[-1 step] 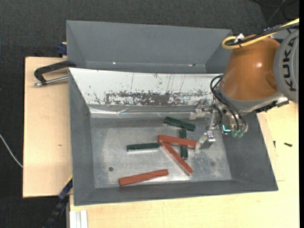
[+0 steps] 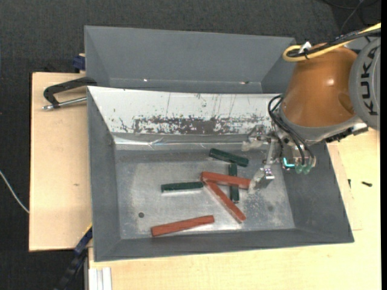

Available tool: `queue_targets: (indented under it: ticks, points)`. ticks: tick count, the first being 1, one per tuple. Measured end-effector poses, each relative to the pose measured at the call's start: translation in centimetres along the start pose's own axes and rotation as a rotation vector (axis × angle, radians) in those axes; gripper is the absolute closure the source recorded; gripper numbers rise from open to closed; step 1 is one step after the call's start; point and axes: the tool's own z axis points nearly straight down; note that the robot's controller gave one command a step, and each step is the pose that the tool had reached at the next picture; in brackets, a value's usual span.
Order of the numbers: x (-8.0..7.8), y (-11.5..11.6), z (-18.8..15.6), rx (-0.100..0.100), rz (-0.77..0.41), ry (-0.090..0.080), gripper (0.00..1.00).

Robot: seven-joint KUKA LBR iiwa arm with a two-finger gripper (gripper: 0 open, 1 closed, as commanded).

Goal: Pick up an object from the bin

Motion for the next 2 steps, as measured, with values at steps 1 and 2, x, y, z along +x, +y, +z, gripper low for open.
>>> queue_targets:
  ticks: [1, 2]
  points:
    - [-1.0, 0.1, -1.6, 0.000, -0.070, -0.004, 0.00]
    - [-1.8, 0.2, 2.0, 0.002, -0.160, -0.014, 0.00]
